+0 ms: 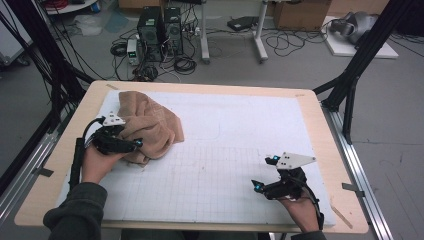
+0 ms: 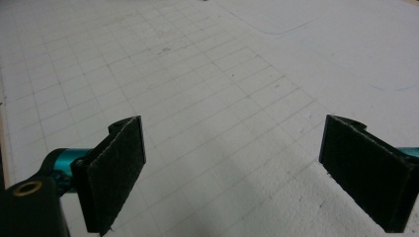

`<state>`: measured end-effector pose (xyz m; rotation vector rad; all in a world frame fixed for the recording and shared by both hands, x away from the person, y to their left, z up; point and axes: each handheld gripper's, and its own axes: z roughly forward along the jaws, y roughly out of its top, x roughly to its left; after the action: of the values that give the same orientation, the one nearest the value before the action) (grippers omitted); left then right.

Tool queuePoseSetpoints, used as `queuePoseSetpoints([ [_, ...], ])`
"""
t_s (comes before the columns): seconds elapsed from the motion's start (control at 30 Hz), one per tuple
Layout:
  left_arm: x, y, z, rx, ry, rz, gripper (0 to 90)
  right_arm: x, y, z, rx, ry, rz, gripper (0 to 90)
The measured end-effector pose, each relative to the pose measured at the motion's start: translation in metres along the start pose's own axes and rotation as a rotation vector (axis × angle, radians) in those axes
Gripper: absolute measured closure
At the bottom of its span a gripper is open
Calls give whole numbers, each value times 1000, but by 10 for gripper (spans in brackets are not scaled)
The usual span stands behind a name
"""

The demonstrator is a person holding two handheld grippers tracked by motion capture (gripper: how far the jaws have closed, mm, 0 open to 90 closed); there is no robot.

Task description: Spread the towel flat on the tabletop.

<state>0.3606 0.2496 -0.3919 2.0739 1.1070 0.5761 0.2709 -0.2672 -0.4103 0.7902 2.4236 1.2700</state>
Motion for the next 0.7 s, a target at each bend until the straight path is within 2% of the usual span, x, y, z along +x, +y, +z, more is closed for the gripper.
queuePoseSetpoints([
  [0.17,2,-4,10,11,10,-7,360,0,-1,2,2,4,-1,97],
  [0.2,3,-6,13,7,10,-24,378,1,-1,3,3,8,-1,97],
  [0.33,1,-6,17,7,18,-15,444,2,-1,4,4,12,-4,97],
  [0.7,-2,-5,13,1,8,-12,605,3,2,6,5,21,-11,97],
])
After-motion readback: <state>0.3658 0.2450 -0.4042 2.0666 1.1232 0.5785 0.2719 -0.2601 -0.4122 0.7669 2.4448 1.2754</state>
